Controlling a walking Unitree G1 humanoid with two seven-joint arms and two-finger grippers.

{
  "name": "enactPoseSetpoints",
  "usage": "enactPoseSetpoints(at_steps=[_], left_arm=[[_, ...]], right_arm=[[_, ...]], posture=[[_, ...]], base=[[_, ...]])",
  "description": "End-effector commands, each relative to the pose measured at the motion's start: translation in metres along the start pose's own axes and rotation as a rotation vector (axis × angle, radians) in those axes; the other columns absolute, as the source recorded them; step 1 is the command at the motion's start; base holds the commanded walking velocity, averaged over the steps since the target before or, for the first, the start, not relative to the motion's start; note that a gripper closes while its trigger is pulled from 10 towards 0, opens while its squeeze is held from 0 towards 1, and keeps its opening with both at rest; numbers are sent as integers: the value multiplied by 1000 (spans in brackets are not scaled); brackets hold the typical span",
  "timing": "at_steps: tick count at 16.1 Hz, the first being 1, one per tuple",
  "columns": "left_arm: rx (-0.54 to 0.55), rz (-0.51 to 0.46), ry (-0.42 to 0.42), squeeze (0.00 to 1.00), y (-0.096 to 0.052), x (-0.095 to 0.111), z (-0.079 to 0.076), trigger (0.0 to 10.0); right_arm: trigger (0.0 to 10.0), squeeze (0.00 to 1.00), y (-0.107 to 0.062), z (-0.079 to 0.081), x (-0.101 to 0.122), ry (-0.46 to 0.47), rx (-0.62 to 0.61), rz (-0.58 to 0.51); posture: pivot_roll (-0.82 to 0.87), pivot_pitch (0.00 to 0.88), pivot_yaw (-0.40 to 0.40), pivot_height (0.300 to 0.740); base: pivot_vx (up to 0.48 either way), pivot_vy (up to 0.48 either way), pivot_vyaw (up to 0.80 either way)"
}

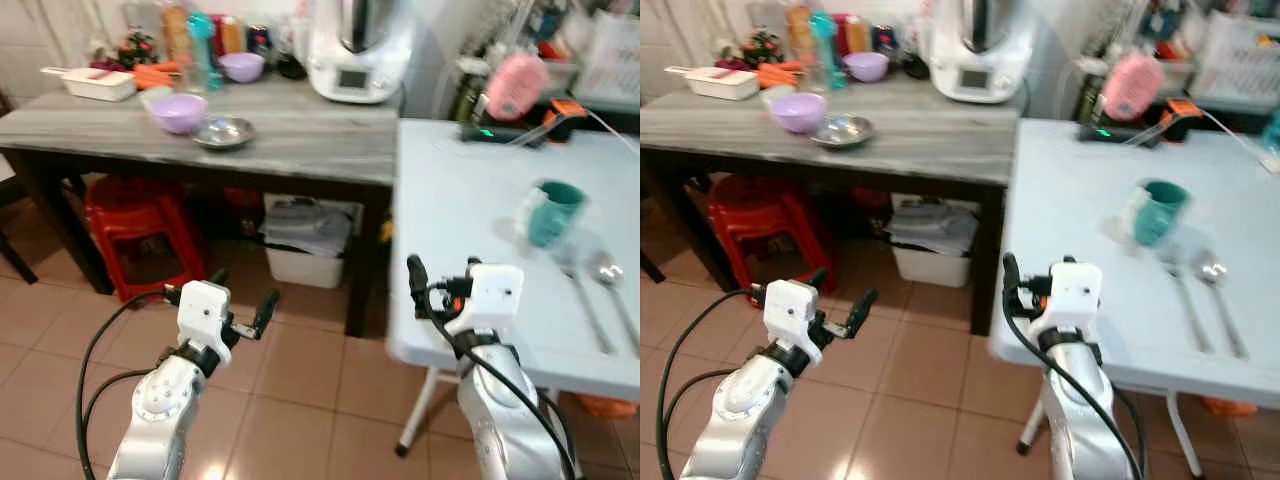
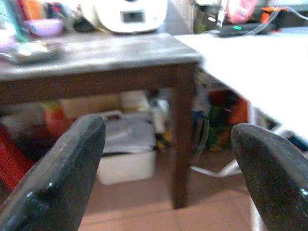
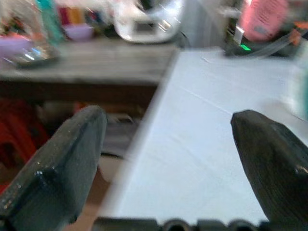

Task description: Setting the table

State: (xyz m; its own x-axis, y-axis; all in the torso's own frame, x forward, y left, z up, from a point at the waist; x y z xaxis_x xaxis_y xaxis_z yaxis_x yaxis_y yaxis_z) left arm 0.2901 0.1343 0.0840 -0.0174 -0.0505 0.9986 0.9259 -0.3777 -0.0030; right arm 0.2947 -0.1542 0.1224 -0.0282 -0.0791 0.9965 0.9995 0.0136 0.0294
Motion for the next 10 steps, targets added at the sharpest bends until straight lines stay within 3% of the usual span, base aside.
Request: enactPoseSetpoints(at_steps=[1, 10], left_arm=[[-29, -18, 13, 0, 4, 6, -5, 10000], [-37, -15, 5, 0, 6, 4, -8, 10000]], right_arm=[[10000, 0, 0, -5, 3, 2, -15, -10], [10000, 0, 2, -4, 4, 1, -14, -13]], posture=[[-5, 0, 18, 740], [-6, 0, 13, 740]], base=[[0, -390, 0], [0, -383, 0]])
Point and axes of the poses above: a point about 5 cm out from each wrist's last joint towards the gripper, its own y axis pointing out of the wrist towards the gripper, its own x axis along the axis of the wrist's last joint, z = x × y, the point moved 3 cm from there along y, pointing out of the wrist towards the gripper, and after that the axes turned 2 degrees about y, right-handed, at the moved point
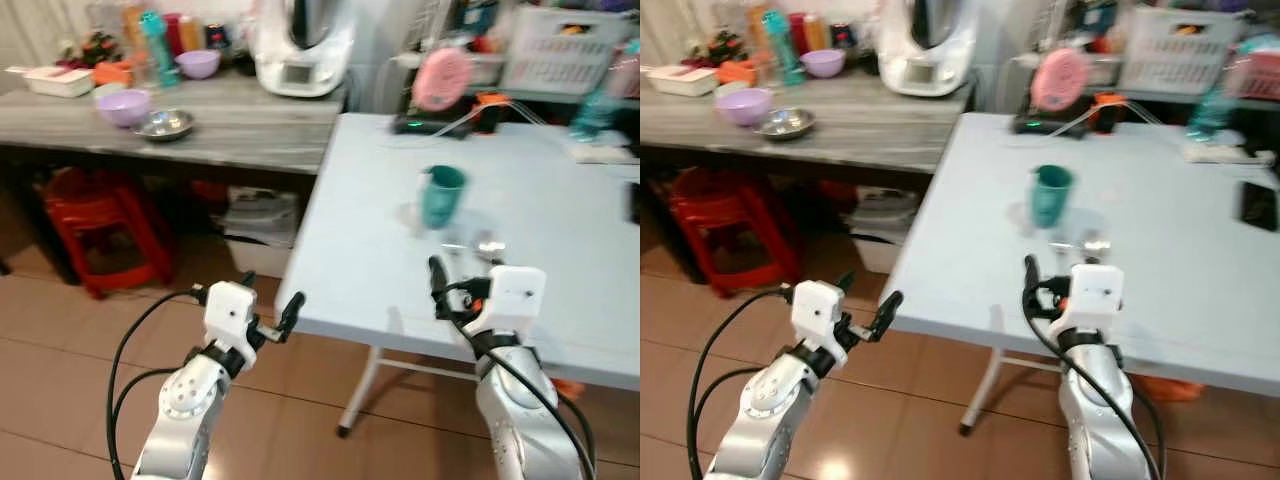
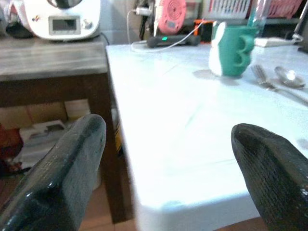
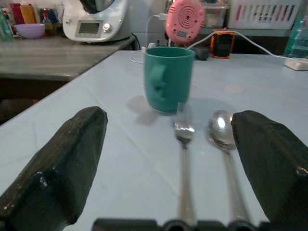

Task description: Setting the table

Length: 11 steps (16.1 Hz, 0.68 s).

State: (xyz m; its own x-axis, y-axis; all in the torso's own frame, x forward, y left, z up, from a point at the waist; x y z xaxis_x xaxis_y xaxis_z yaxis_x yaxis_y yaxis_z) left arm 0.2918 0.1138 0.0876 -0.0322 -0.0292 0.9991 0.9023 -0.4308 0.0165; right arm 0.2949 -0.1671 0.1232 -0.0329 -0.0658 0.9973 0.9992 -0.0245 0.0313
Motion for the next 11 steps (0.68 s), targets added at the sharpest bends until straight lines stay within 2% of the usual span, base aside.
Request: enactPoseSetpoints(at_steps=[1, 2, 7, 9, 11], left_arm=[[20, 8, 17, 0, -4, 0, 9, 10000], [20, 7, 17, 0, -4, 0, 9, 10000], [27, 13, 17, 0, -4, -2, 11, 10000], [12, 19, 13, 0, -4, -3, 9, 10000], [-25, 26, 5, 0, -3, -3, 5, 10000]], right_arm=[[10000, 0, 2, 9, 2, 14, 24, -9], [10000, 0, 2, 9, 2, 13, 23, -9], [10000, 0, 1, 10, 0, 16, 24, -1], [10000, 0, 6, 9, 0, -4, 22, 9], [10000, 0, 19, 0, 0, -14, -10, 33]], posture=[[-6, 0, 13, 740], [-5, 0, 15, 740], [-7, 0, 16, 740], [-7, 0, 16, 740], [-7, 0, 11, 740]], base=[[0, -371, 0], [0, -307, 0], [0, 0, 0], [0, 0, 0], [0, 0, 0]])
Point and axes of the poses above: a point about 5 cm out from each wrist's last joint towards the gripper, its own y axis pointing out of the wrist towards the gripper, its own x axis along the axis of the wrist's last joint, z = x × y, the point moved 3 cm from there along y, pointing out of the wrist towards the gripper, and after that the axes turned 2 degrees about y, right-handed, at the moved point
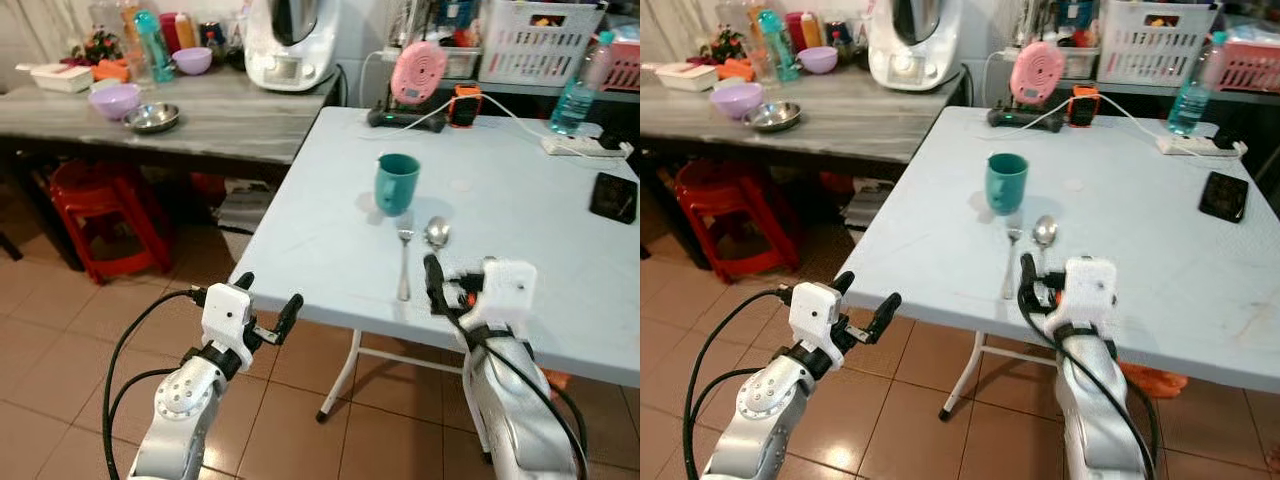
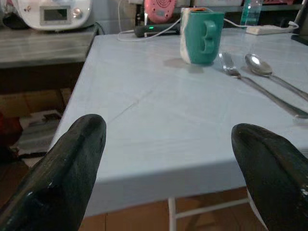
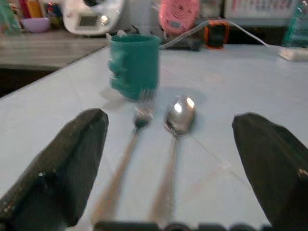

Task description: Setting the table

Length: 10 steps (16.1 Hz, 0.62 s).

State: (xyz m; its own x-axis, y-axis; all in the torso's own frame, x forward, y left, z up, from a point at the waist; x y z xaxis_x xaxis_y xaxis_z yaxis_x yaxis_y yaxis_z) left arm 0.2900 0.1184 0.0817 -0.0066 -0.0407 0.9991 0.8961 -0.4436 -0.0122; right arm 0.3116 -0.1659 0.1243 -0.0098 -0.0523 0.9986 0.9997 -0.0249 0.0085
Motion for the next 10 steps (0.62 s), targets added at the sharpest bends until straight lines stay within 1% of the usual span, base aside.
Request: enactPoseSetpoints(at_steps=[1, 2, 3, 5, 6, 7, 8, 9, 10], left_arm=[[-19, -4, 7, 0, 1, 3, 1, 10000], [-38, -14, 21, 0, 1, 6, -1, 10000], [-41, -15, 14, 0, 2, 6, -2, 10000], [-79, -9, -29, 0, -1, 6, -7, 10000], [-123, -5, -37, 0, -5, 5, -11, 10000], [-156, -6, -26, 0, -7, 6, -15, 10000], [-192, 6, -21, 0, -12, 4, -16, 10000], [-205, 13, -22, 0, -14, 4, -16, 10000], [-208, 14, -19, 0, -15, 4, -15, 10000]], right_arm=[[10000, 0, 4, -3, 0, 0, -11, 13], [10000, 0, 10, -3, 2, -4, -6, 19], [10000, 0, 13, -1, 2, -1, 2, 22], [10000, 0, 24, 5, -2, -7, 22, 68], [10000, 0, 31, 4, -6, -25, 14, 102], [10000, 0, 35, 3, -8, -21, 6, 124], [10000, 0, 46, 2, -11, 6, -10, 157], [10000, 0, 54, 2, -10, 21, -15, 168], [10000, 0, 58, 2, -11, 22, -15, 178]], posture=[[-7, 0, 11, 740], [-5, 0, 10, 740], [-5, 0, 8, 740], [1, 0, 5, 740], [3, 2, 2, 740], [4, 11, 1, 740], [7, 20, 1, 740], [12, 27, 1, 740], [16, 35, 1, 740]], base=[[0, 0, 0], [0, 0, 0], [0, 0, 0], [0, 0, 0], [0, 0, 0], [0, 0, 0], [0, 0, 0], [0, 0, 0], [0, 0, 0]])
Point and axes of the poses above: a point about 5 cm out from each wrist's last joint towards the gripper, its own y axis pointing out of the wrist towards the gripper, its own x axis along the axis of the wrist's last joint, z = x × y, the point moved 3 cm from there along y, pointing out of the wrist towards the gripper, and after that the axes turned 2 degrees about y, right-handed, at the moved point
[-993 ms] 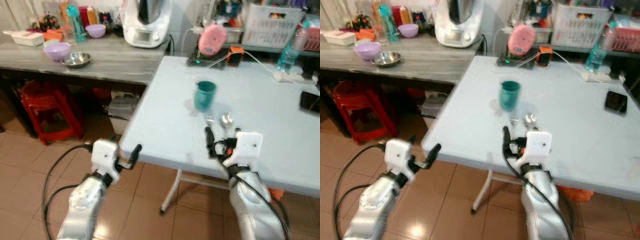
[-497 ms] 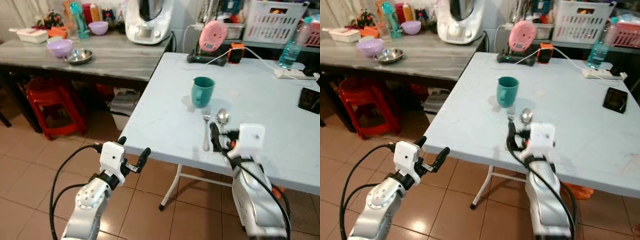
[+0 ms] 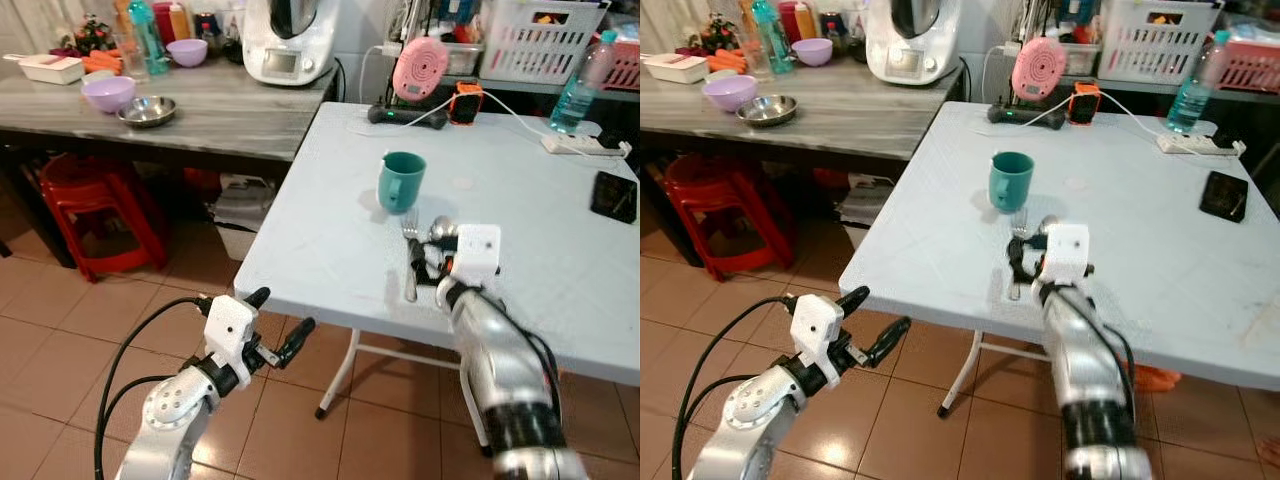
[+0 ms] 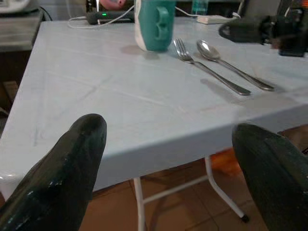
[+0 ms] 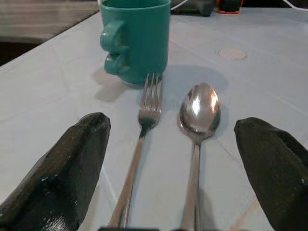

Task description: Setting the table

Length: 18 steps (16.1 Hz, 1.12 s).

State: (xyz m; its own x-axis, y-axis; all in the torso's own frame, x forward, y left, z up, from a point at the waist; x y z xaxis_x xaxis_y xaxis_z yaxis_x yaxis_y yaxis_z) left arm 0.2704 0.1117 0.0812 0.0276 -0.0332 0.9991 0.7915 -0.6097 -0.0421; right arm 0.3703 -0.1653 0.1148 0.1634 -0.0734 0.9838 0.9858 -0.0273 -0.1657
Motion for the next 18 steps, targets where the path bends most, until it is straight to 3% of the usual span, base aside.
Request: enactPoseSetpoints(at_steps=[1, 7, 18], left_arm=[[-10, -8, 5, 0, -1, 5, 0, 10000], [-65, 11, 19, 0, -4, 4, -8, 10000], [-93, -10, 12, 0, -3, 13, -14, 10000]], right_arm=[[10000, 0, 6, -1, 0, 20, -10, 20], [10000, 0, 30, 7, 2, 41, 16, 90], [9804, 0, 39, 23, -15, 7, 100, 210]], posture=[[16, 35, 1, 740], [24, 54, 5, 740], [32, 71, -4, 740]], base=[[0, 0, 0], [0, 0, 0], [0, 0, 0]])
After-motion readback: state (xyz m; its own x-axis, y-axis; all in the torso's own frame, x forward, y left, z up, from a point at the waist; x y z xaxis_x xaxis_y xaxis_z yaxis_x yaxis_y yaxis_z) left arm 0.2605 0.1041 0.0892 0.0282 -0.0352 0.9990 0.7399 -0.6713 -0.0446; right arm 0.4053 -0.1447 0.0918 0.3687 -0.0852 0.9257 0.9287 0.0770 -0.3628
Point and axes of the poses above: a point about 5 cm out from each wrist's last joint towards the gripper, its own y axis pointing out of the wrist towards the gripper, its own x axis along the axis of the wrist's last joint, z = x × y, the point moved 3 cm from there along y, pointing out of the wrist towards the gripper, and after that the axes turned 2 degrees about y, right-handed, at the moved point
